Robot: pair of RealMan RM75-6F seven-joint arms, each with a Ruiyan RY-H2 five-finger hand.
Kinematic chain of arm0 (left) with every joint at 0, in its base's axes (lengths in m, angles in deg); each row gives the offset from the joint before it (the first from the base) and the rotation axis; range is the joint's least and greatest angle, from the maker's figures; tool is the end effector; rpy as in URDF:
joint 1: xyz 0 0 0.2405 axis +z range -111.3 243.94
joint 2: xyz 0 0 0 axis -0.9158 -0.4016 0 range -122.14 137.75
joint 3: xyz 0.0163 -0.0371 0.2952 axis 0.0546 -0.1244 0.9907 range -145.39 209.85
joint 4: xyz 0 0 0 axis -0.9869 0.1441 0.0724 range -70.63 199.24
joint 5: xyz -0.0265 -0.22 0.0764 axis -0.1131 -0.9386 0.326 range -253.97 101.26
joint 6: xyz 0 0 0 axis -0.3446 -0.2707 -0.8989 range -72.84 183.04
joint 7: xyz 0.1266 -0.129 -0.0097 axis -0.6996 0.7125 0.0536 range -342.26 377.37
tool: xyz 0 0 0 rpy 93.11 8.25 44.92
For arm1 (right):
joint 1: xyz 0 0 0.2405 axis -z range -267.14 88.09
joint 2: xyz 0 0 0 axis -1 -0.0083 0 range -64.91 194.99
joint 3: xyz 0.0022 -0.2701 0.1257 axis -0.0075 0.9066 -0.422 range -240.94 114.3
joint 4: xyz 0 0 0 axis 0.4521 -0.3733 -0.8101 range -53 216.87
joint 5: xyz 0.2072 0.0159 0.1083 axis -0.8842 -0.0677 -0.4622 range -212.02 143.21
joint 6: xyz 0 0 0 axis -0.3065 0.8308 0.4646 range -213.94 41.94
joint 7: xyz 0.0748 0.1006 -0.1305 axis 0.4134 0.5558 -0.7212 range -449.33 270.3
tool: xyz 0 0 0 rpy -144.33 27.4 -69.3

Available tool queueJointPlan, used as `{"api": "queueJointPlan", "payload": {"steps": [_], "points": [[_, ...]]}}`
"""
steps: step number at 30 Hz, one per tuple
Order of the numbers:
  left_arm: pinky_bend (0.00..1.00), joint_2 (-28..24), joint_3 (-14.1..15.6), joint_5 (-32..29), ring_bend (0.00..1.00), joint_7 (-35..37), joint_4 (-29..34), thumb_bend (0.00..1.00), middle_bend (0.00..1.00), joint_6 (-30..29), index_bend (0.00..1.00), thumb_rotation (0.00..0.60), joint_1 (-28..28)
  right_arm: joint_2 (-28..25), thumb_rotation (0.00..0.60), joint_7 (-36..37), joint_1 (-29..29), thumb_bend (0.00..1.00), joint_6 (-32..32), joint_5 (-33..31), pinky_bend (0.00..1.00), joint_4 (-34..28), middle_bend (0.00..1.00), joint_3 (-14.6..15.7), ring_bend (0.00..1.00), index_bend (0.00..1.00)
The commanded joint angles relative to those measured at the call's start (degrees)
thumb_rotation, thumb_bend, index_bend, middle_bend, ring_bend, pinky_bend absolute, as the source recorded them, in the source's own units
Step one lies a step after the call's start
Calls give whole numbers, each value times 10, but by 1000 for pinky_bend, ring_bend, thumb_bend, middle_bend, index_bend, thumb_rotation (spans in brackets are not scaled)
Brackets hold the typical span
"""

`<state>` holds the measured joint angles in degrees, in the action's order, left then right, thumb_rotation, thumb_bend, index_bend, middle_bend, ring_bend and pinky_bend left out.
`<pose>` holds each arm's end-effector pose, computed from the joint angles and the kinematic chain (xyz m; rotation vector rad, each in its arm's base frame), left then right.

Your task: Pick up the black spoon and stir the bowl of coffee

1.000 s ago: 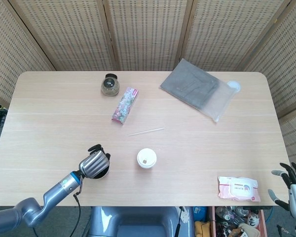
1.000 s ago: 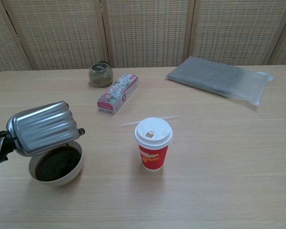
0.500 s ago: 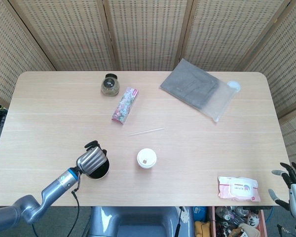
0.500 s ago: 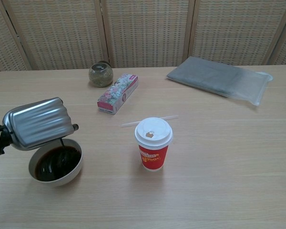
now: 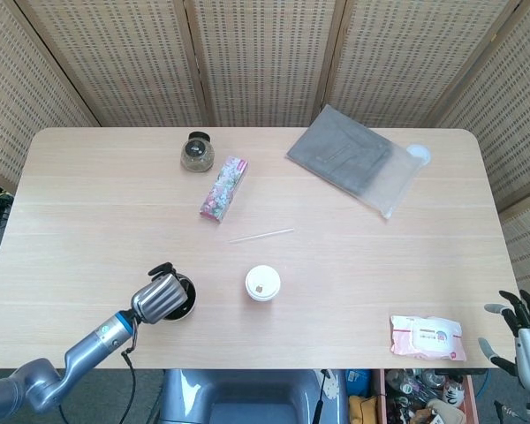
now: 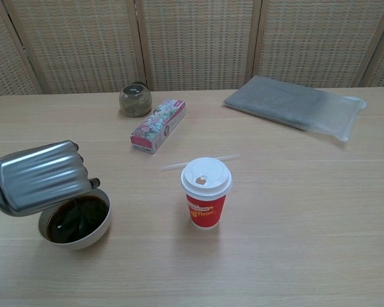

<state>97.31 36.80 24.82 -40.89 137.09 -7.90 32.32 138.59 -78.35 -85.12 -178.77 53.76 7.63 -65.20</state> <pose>-0.2280 0.3141 -0.0796 -2.1480 0.4567 -0.4746 -0.4221 -0.1557 0.1427 1.2466 -0.9212 0.9110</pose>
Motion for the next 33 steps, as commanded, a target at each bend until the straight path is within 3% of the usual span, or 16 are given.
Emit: {"api": "queueJointPlan", "payload": {"steps": [1,16,33], "points": [[698,6,-4,-3,728,0,1,419,792,3,715,600,-1,0,600,0,1,383,-2,0,192,1,278,0,108,368],[698,40,-35,-38,728,-1,-48,419,792,28,715,600,-13,-4,600,3,8,383,0,-9,192,3,278,-1,108,368],[698,2,-4,-25,728,20,-8,419,792,3,715,600,10,-3,600,2,2,383,1,0,192,1,278,-2,107,368]]}}
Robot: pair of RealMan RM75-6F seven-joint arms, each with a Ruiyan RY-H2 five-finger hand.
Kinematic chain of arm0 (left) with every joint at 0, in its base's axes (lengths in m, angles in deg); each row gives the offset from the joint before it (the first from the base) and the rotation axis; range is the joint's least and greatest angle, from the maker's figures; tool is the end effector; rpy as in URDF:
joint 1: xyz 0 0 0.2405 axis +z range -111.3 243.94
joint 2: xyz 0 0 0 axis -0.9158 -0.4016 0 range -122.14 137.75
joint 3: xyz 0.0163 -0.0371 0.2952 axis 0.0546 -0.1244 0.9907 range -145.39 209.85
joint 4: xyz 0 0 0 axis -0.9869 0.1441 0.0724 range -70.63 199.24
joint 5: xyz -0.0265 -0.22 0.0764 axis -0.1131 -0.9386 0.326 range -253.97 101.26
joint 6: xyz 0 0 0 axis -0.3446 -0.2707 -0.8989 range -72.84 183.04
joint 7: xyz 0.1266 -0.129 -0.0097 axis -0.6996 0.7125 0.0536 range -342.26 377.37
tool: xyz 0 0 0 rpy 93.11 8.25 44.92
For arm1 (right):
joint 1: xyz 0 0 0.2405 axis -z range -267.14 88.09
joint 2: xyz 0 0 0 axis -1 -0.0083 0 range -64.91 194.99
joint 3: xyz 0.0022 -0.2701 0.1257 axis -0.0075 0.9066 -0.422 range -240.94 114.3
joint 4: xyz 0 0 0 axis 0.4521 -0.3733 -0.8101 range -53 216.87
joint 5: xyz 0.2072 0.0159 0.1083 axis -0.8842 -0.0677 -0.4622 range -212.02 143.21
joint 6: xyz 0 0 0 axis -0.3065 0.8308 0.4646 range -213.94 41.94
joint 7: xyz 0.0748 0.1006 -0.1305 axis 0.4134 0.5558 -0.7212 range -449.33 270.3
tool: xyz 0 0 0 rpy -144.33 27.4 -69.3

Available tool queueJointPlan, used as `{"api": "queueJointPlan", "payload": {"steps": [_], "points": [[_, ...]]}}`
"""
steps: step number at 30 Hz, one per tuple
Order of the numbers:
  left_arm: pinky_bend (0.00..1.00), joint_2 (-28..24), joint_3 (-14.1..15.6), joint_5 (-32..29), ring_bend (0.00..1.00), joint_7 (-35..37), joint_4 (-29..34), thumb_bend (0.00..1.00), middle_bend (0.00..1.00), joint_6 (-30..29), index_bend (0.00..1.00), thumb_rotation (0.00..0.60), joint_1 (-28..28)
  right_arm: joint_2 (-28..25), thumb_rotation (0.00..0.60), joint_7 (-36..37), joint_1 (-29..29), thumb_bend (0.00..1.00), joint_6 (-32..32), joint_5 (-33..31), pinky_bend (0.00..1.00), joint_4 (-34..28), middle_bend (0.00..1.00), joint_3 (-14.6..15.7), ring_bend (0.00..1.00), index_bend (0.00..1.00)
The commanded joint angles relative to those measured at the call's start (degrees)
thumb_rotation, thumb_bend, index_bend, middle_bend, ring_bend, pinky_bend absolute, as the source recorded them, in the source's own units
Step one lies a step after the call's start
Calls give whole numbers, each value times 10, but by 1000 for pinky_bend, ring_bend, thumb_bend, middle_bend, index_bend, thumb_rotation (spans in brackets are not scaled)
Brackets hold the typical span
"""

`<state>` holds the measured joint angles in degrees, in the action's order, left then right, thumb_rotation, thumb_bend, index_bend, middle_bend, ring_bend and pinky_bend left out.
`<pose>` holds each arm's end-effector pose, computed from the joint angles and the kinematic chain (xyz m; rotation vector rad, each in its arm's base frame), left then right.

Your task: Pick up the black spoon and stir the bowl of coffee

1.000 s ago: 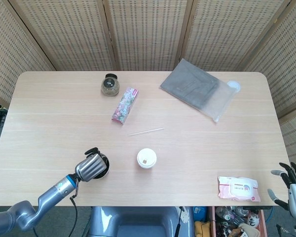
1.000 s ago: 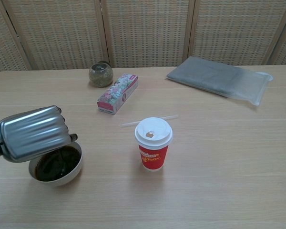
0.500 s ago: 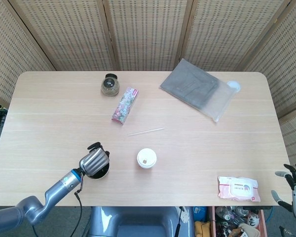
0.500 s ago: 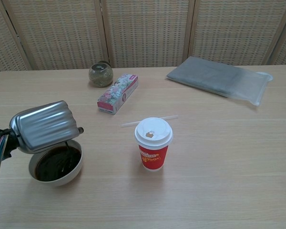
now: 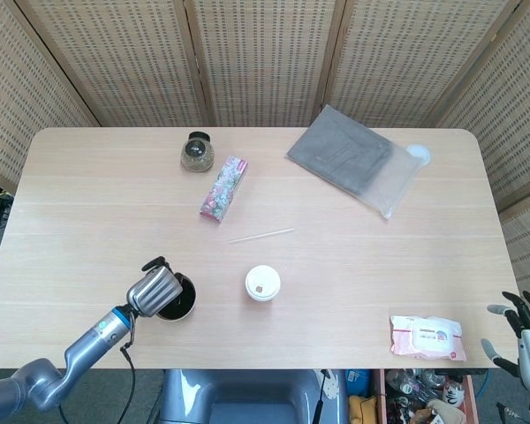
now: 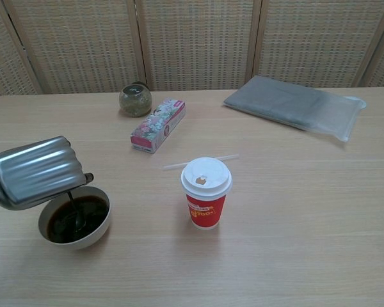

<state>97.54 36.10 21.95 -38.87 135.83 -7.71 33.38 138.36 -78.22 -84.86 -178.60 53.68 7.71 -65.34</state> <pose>-0.2421 0.3215 -0.0759 -2.1355 0.3562 -0.4430 -0.4239 -0.1542 0.1447 1.2438 -0.9222 0.9040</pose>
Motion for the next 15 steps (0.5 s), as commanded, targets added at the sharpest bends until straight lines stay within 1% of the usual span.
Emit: {"api": "queueJointPlan", "payload": {"steps": [1,8,13,15], "points": [[698,2,6,9,728,-2,7,419,792,3,715,600,-2,0,600,1,0,383,-1,0,192,0,278,0,107,368],[698,20,-11,2,728,-14,7,419,792,13,715,600,-11,0,600,3,3,383,-4,-2,192,2,278,0,108,368],[698,29,-21,-5,728,-21,-3,419,792,19,715,600,-16,0,600,3,4,383,-5,-2,192,2,278,-1,108,368],[698,36,-29,-13,728,-25,-12,419,792,24,715,600,-19,0,600,4,5,383,-4,-3,192,3,278,0,108,368]]}}
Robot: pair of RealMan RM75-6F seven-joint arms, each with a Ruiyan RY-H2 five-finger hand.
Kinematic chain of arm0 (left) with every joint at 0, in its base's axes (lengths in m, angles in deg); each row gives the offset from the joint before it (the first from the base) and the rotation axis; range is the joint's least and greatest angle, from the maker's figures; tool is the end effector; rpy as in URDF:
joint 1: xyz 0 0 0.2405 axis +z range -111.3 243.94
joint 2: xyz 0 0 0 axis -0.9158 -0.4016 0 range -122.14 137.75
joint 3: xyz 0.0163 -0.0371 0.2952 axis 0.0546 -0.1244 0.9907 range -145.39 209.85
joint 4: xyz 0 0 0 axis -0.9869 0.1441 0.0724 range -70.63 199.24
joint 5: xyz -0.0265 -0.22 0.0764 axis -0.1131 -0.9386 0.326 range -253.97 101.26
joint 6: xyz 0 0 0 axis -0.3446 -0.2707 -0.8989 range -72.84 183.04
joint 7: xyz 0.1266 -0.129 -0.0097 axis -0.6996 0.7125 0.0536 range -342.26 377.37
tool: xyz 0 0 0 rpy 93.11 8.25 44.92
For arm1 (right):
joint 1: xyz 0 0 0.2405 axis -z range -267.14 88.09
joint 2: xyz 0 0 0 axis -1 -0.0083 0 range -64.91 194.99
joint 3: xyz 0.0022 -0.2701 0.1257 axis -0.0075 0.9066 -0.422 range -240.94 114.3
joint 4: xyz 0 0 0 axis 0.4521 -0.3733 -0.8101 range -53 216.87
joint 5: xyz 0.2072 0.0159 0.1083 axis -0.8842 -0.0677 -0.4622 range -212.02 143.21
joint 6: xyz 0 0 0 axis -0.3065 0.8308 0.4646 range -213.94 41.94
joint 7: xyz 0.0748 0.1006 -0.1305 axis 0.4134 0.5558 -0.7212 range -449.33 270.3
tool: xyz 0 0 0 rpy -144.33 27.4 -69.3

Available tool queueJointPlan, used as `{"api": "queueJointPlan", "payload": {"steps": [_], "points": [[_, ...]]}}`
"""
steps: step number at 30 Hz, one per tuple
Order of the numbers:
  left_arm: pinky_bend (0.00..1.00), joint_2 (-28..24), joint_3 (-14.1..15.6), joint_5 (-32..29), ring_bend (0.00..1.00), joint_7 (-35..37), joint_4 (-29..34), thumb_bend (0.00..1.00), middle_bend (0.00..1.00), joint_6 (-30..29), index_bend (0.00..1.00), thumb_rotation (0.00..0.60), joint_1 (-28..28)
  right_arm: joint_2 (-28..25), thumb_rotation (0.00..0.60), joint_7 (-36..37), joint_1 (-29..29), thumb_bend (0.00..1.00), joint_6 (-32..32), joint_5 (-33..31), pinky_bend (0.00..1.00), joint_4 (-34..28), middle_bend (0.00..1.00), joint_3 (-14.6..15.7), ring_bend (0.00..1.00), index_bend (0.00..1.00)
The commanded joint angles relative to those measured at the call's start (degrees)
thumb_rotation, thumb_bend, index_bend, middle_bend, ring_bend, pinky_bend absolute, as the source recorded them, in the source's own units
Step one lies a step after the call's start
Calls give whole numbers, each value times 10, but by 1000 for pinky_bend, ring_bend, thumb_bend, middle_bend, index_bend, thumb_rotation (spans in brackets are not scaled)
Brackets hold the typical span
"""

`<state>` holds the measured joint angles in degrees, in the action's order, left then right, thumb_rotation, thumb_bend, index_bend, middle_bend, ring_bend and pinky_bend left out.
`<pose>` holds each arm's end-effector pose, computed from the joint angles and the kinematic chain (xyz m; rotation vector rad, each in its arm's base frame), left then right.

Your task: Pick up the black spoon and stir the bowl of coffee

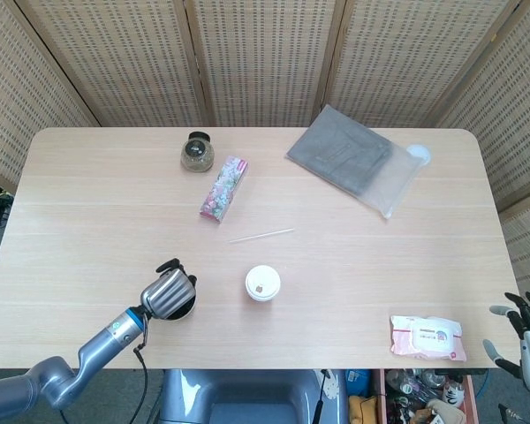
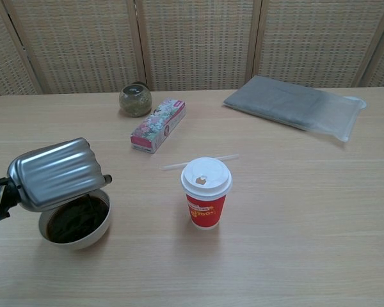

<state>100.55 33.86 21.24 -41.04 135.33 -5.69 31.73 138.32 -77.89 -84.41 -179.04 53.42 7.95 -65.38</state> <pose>-0.2188 0.3303 -0.0938 -2.1263 0.3799 -0.4671 -0.4258 -0.1508 0.1472 1.2318 -0.9206 0.9019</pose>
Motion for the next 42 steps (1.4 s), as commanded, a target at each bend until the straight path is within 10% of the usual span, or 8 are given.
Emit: {"api": "queueJointPlan", "payload": {"steps": [1,19,42], "points": [[698,8,-8,-9,728,-4,-10,419,792,5,715,600,-3,0,600,1,0,384,0,0,192,1,278,0,108,368],[698,-31,1,-19,721,4,23,417,787,-37,710,600,26,0,600,0,-1,383,-4,5,192,-1,278,-1,108,368],[698,-75,-26,-96,705,27,138,274,767,-105,214,600,94,-3,600,-8,-10,383,2,10,192,-6,278,-3,108,368]]}}
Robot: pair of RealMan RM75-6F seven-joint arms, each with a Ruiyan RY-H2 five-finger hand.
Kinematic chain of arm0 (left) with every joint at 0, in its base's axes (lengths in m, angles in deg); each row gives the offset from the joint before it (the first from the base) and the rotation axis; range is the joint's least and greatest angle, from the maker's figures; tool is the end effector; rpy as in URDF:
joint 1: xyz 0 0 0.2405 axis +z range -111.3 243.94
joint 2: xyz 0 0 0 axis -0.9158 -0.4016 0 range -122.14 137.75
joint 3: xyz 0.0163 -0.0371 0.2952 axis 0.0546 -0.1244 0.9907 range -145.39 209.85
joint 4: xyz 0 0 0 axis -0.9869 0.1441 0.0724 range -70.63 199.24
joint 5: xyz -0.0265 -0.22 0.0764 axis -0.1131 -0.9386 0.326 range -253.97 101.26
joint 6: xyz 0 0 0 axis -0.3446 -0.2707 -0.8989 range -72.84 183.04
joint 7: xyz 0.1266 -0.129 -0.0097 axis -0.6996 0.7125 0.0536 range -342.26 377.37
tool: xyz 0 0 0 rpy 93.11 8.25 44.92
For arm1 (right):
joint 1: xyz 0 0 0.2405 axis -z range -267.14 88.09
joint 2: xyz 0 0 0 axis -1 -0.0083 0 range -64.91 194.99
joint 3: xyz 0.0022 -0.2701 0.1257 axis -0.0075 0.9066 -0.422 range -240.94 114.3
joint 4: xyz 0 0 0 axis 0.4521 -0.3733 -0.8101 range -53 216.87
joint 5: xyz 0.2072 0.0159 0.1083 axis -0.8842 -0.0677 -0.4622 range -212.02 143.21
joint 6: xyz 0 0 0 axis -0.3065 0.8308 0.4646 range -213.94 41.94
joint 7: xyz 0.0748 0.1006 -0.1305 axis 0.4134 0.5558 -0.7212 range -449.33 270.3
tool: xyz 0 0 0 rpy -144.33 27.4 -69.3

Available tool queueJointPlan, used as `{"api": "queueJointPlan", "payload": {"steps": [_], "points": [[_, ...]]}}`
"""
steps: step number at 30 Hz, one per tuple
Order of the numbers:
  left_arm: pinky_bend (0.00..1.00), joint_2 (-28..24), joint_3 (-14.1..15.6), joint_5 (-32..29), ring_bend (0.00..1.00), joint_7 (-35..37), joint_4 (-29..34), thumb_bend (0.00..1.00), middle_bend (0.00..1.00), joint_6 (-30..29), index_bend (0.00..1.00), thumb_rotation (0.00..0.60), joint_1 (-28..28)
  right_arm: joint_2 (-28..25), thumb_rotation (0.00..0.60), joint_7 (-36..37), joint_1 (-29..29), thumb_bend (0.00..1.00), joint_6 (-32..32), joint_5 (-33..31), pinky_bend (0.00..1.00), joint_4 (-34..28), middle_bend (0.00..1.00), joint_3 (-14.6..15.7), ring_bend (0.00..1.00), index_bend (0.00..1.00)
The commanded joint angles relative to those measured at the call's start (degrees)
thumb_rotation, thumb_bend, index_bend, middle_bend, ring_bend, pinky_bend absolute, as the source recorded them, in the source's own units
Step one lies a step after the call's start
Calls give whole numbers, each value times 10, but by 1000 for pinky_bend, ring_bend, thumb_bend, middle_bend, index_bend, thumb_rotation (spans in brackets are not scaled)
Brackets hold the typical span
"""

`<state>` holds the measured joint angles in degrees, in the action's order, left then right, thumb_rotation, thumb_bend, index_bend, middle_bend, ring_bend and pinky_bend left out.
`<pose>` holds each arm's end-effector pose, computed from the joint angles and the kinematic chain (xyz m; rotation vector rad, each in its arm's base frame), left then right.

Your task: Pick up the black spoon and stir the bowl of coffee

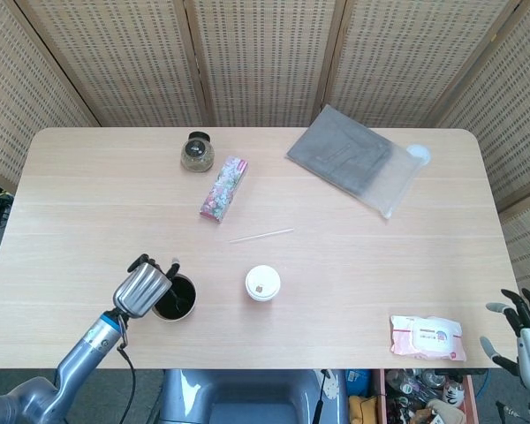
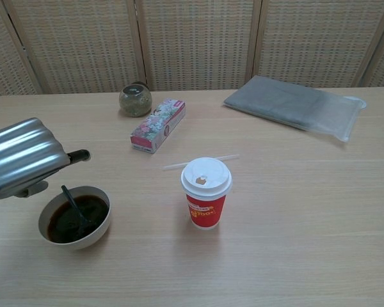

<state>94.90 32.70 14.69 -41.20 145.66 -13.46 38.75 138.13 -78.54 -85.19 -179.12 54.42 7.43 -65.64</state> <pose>-0.2378 0.3114 -0.0408 -1.9792 0.0906 -0.4913 -0.4194 -0.1580 0.1468 1.2540 -0.9021 0.9196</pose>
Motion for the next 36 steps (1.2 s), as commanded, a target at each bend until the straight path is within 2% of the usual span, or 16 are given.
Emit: {"api": "queueJointPlan", "payload": {"steps": [1,7,10,12,14,15,17,20,23,26,31,36], "points": [[698,-24,-17,-37,699,33,45,274,759,-35,197,600,30,-1,600,-3,-3,383,4,0,192,-1,278,-1,108,368],[698,-58,-32,-76,675,86,110,274,721,-110,152,600,83,-4,600,-13,-12,383,14,4,192,-9,278,0,108,368],[693,-78,-30,-93,619,133,141,274,646,-130,123,600,108,-6,600,-21,-17,384,22,6,192,-16,272,2,108,368],[677,-100,-21,-107,530,169,162,274,537,-132,75,600,125,-9,600,-27,-20,383,30,6,192,-23,263,4,108,368],[630,-119,-13,-118,378,207,179,273,359,-132,11,600,139,-11,600,-32,-23,383,37,5,190,-29,251,5,104,368],[602,-126,-11,-119,328,226,184,273,303,-133,1,600,144,-12,600,-34,-24,383,39,5,183,-31,244,6,97,368],[482,-136,-8,-121,192,280,190,273,159,-142,0,600,159,-12,600,-38,-26,383,42,6,166,-36,236,6,84,368],[291,-142,-1,-116,33,350,182,274,17,-169,0,600,186,-12,600,-44,-31,383,45,8,147,-42,228,6,70,368],[103,-139,5,-105,0,397,167,274,0,-192,0,600,208,-14,600,-50,-35,383,49,11,141,-48,222,7,63,368],[8,-133,9,-94,0,422,150,273,0,-212,0,600,223,-16,600,-55,-38,383,50,14,136,-54,220,8,60,368],[0,-117,13,-60,0,475,113,274,0,-246,0,600,242,-17,600,-63,-40,383,47,21,135,-64,220,9,61,368],[0,-109,16,-46,0,489,97,273,0,-247,0,600,249,-20,600,-72,-39,383,42,22,135,-72,220,11,61,368]]}}
